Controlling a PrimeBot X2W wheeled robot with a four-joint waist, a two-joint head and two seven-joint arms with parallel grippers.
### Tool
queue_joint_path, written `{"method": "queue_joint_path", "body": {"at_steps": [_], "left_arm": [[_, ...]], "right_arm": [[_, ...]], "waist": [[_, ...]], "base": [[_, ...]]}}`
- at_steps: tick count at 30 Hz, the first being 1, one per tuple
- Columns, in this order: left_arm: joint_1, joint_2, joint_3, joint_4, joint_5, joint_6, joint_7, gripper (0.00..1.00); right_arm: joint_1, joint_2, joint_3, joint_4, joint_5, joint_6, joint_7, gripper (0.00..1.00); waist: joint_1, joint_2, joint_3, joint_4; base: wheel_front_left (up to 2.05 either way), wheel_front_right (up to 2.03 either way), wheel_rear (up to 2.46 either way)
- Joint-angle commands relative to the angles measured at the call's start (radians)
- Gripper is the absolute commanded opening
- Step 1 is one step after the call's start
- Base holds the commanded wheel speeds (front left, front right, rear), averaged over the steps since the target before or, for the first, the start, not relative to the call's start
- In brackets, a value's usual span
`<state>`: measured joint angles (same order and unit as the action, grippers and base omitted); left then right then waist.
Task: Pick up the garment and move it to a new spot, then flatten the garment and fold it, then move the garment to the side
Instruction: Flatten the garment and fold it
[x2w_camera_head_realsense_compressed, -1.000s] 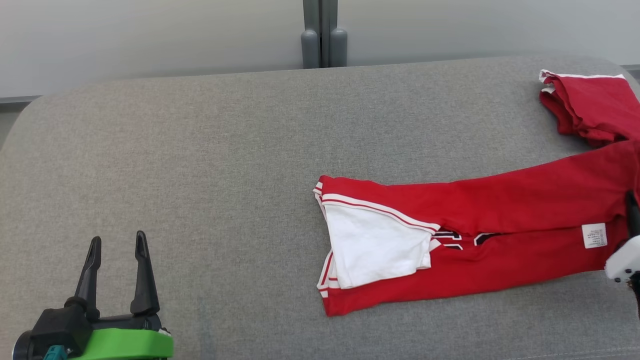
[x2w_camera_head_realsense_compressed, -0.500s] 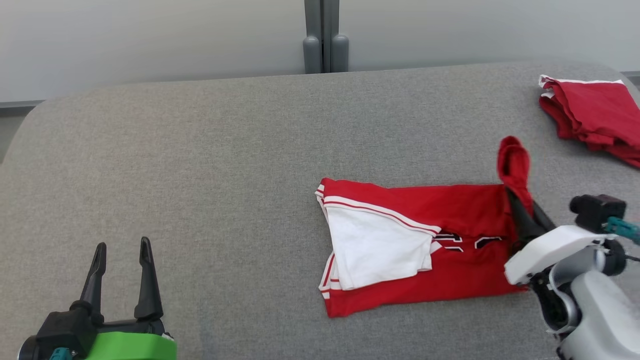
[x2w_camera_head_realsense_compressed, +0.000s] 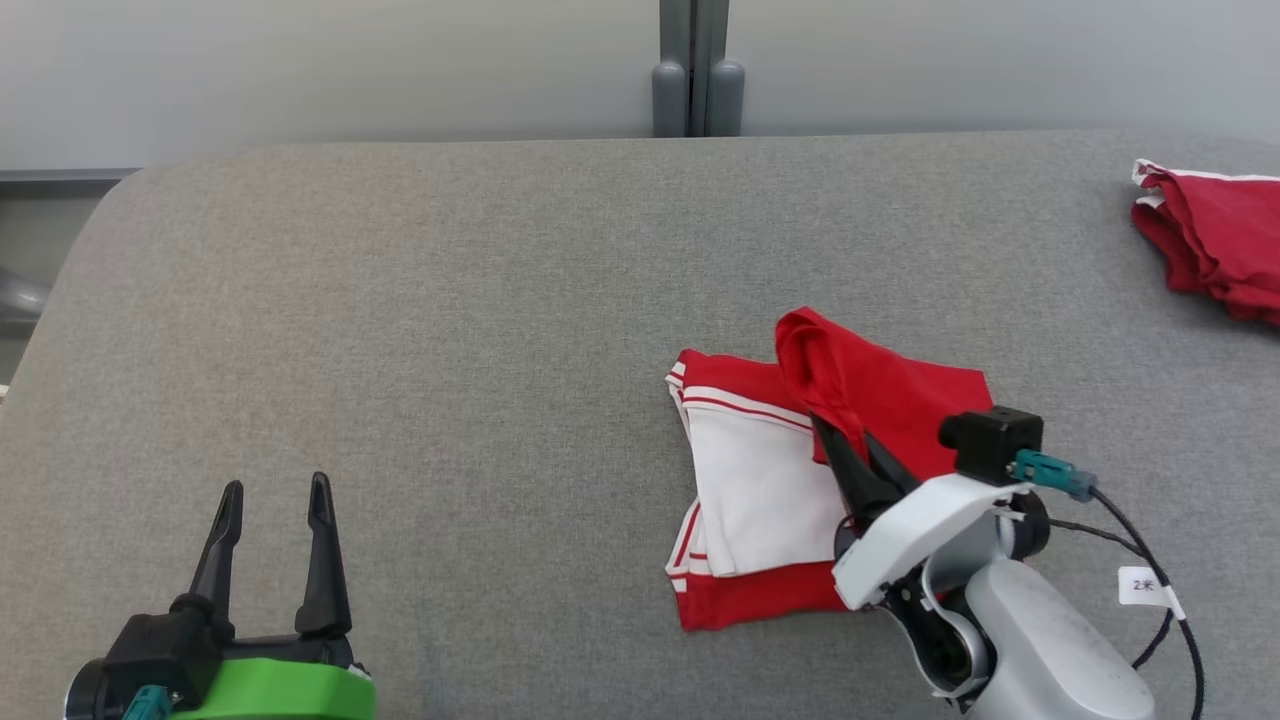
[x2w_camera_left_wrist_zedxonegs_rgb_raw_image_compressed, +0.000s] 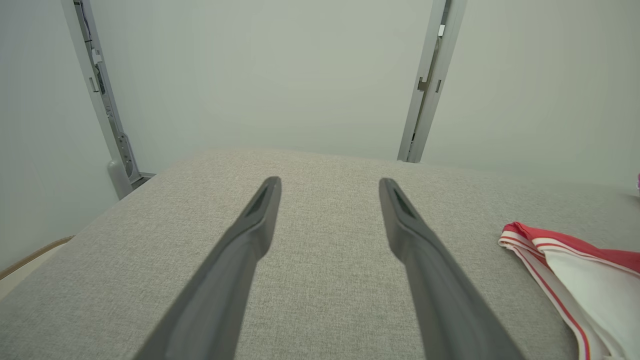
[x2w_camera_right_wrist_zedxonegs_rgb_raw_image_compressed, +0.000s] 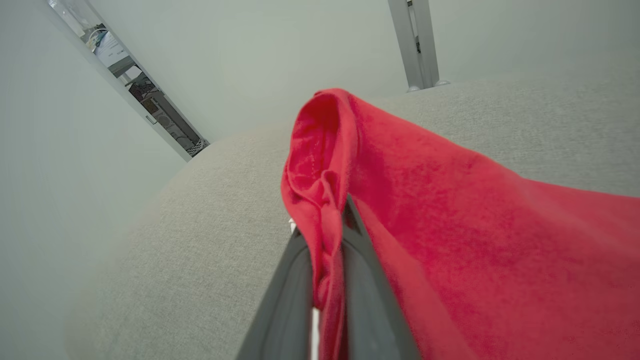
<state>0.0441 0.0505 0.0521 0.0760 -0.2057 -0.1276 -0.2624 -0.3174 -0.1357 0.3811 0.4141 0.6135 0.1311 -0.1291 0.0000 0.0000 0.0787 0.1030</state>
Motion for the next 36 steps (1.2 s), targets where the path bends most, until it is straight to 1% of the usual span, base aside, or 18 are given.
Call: {"method": "queue_joint_path", "body": {"at_steps": [1,5,11,12,13,14,18,22,27,29,33,36], "left_arm": [[-0.021,0.001,-0.006,0.003,0.0,-0.003,-0.003,1.0],[-0.032,0.001,-0.02,0.007,-0.002,-0.003,-0.003,1.0],[-0.043,0.001,-0.035,0.013,-0.006,-0.003,-0.003,1.0],[-0.043,0.001,-0.035,0.013,-0.007,-0.003,-0.003,1.0],[-0.042,0.001,-0.035,0.014,-0.008,-0.003,-0.003,1.0],[-0.041,0.001,-0.033,0.015,-0.008,-0.003,-0.003,1.0],[-0.032,0.001,-0.029,0.016,-0.01,-0.003,-0.003,1.0],[-0.022,0.001,-0.031,0.017,-0.006,-0.002,-0.003,1.0],[-0.006,0.001,-0.022,0.012,-0.009,0.002,-0.003,1.0],[-0.003,0.001,-0.017,0.009,-0.013,0.002,-0.003,1.0],[0.002,0.001,-0.009,0.006,-0.003,0.001,-0.003,1.0],[0.005,0.001,-0.005,0.007,0.003,0.001,-0.003,1.0]], "right_arm": [[-0.017,0.011,0.013,0.012,-0.002,-0.001,-0.006,0.0],[-0.05,0.045,0.045,0.06,0.004,-0.001,-0.018,0.0],[-0.072,0.07,0.093,0.13,0.024,-0.001,-0.042,0.0],[-0.076,0.072,0.091,0.136,0.026,-0.001,-0.058,0.05],[-0.08,0.073,0.093,0.145,0.028,-0.001,-0.07,0.8],[-0.08,0.075,0.094,0.154,0.032,-0.001,-0.077,1.0],[-0.103,0.068,0.09,0.163,0.021,-0.001,-0.105,1.0],[-0.107,0.011,0.046,0.127,0.005,-0.001,-0.127,1.0],[-0.066,-0.084,-0.059,0.051,-0.05,-0.001,-0.136,1.0],[-0.045,-0.109,-0.112,0.007,-0.076,-0.001,-0.136,1.0],[0.023,-0.14,-0.185,-0.065,-0.13,-0.001,-0.136,1.0],[0.071,-0.142,-0.214,-0.108,-0.159,-0.001,-0.136,1.0]], "waist": [[0.0,0.0,0.008,0.012],[0.0,0.0,0.021,0.031],[0.0,0.0,0.033,0.047],[0.0,0.0,0.033,0.047],[0.0,0.0,0.033,0.047],[0.0,0.0,0.032,0.046],[0.0,0.0,0.022,0.032],[0.0,0.0,0.009,0.014],[0.0,0.0,-0.013,-0.014],[0.0,0.0,-0.019,-0.025],[0.0,0.0,-0.03,-0.048],[0.0,0.0,-0.037,-0.066]], "base": [[0.0,0.0,0.0],[0.0,0.0,0.0],[0.0,0.0,0.0],[0.0,0.0,0.0],[0.0,0.0,0.0],[0.0,0.0,0.0],[0.0,0.0,0.0],[0.0,0.0,0.0],[0.0,0.0,0.0],[0.0,0.0,0.0],[0.0,0.0,0.0],[0.0,0.0,0.0]]}}
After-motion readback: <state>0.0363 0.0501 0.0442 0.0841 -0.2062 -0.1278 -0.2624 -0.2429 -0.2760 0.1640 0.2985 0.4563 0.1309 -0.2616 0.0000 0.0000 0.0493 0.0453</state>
